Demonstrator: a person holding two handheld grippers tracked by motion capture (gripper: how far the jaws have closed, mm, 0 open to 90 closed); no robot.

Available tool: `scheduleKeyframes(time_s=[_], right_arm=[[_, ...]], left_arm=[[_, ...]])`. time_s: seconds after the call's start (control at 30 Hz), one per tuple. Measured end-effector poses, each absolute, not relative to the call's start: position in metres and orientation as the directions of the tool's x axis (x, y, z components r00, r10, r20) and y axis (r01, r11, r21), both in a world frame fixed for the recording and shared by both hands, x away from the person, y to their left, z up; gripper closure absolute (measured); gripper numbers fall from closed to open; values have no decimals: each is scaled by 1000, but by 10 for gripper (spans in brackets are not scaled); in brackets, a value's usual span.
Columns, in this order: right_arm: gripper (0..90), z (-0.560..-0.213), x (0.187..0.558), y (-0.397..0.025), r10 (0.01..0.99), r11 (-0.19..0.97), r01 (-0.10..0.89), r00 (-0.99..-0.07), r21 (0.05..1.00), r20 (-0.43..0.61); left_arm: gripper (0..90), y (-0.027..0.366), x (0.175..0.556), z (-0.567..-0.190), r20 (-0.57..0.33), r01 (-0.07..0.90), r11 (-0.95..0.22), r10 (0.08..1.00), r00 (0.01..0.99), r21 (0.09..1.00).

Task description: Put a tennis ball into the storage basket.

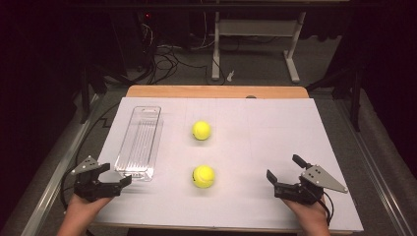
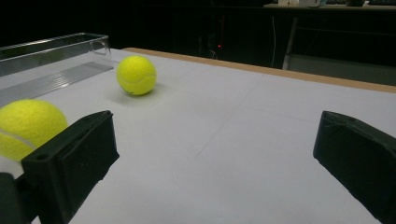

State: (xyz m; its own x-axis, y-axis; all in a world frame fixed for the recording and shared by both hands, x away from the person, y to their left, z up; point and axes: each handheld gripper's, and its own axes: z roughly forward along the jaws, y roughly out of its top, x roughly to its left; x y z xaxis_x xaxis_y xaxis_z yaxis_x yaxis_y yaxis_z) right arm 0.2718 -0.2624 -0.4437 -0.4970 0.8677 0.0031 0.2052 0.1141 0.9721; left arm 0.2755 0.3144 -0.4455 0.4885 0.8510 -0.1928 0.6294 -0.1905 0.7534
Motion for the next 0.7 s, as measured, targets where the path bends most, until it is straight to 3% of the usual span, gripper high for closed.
scheduleKeyframes(time_s=[0.7], right_arm=[[3, -443, 273, -260, 878, 116, 209, -478, 971, -2]], left_arm=[[7, 307, 280, -450, -201, 733, -242, 865, 460, 635]])
